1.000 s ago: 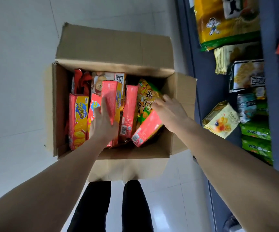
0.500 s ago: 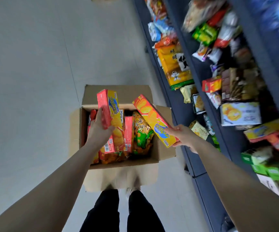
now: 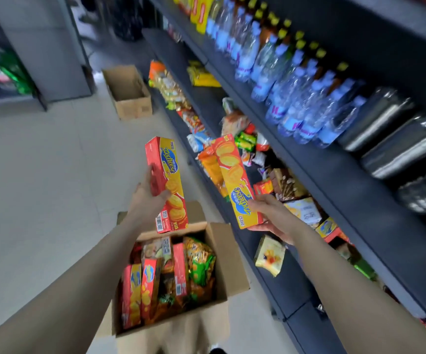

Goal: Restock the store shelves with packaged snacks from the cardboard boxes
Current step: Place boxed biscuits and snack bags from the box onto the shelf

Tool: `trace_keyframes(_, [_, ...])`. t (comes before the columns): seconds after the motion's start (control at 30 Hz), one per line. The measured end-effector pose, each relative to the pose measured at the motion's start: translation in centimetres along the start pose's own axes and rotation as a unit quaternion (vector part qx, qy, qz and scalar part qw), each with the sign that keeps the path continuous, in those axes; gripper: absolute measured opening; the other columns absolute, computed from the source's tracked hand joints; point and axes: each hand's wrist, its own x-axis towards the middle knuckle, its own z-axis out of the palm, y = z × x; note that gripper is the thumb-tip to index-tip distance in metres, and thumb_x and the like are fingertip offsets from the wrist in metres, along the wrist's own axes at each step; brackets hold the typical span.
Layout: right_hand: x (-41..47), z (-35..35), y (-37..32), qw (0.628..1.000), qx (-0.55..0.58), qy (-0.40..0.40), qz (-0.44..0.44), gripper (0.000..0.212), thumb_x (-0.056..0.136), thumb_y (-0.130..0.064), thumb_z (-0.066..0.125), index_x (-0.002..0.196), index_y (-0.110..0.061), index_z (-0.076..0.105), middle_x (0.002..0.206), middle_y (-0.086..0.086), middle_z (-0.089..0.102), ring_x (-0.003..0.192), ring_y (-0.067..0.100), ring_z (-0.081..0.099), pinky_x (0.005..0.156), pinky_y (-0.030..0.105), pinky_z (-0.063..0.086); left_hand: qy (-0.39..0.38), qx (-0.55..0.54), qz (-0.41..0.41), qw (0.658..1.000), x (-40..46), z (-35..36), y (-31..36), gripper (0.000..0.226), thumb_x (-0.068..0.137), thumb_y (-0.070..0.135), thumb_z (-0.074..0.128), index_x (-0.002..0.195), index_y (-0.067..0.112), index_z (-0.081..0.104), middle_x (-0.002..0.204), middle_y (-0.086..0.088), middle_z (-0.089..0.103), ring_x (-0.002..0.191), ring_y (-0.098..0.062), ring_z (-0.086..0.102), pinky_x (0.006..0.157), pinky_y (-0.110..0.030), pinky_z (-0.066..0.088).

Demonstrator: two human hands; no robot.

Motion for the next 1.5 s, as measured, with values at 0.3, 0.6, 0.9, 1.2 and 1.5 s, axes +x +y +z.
trace_keyframes(0.3, [-5.5, -2.5, -8.1, 0.99, -0.018, 0.085, -0.113, 0.06, 0.074, -0.039, 0.062, 0.126, -0.01, 0.06, 0.101, 0.002, 0.074, 0.079, 0.015, 0.07, 0.062, 0.024, 0.051, -0.012, 0.016, 0.119, 0.993, 0.6, -0.4, 9.6, 0.084, 0.092, 0.004, 0.062, 0.159, 0.028, 0.017, 0.138, -0.002, 0.053, 0.114, -0.021, 0.058, 0.094, -0.036, 0.049])
trace_keyframes(0.6, [-11.5, -7.2, -17.4, 0.965, 0.07, 0.165, -0.192, 0.03, 0.101, -0.034, 0.053, 0.104, -0.009, 0.069, 0.087, 0.002, 0.077, 0.07, 0.014, 0.073, 0.071, 0.03, 0.059, -0.04, 0.024, 0.191, 0.981, 4.1, -0.2, 18.6, 0.097, 0.077, 0.027, 0.071, 0.152, 0.051, 0.014, 0.137, -0.001, 0.06, 0.116, -0.026, 0.063, 0.102, -0.052, 0.048])
trace_keyframes(0.9, [-21.1, -16.1, -25.9, 0.856, 0.082, 0.377, -0.344, 0.069, 0.095, -0.029, 0.064, 0.153, -0.025, 0.027, 0.102, -0.007, 0.068, 0.067, 0.003, 0.072, 0.053, 0.018, 0.052, -0.059, 0.087, 0.296, 0.949, 2.6, 1.9, 29.3, 0.091, 0.083, 0.032, 0.07, 0.153, 0.047, 0.012, 0.133, -0.007, 0.06, 0.108, -0.029, 0.063, 0.096, -0.052, 0.05])
trace_keyframes(1.2, [-24.6, -23.3, -29.5, 0.77, -0.061, 0.542, -0.33, 0.083, 0.08, -0.068, 0.063, 0.145, -0.025, 0.034, 0.115, 0.0, 0.062, 0.102, 0.021, 0.066, 0.092, 0.039, 0.052, -0.084, 0.049, 0.357, 0.929, 1.7, 7.0, 36.1, 0.083, 0.095, 0.017, 0.064, 0.158, 0.033, 0.013, 0.15, -0.001, 0.046, 0.129, -0.021, 0.048, 0.092, -0.035, 0.04])
trace_keyframes(1.5, [-22.2, -29.6, -29.3, 0.701, 0.004, 0.58, -0.415, 0.097, 0.081, -0.042, 0.079, 0.155, -0.027, 0.017, 0.127, -0.005, 0.058, 0.109, 0.01, 0.062, 0.092, 0.03, 0.05, -0.092, 0.04, 0.352, 0.93, 3.0, 11.2, 39.2, 0.086, 0.094, 0.017, 0.065, 0.158, 0.033, 0.01, 0.151, -0.001, 0.044, 0.117, -0.01, 0.047, 0.099, -0.04, 0.047])
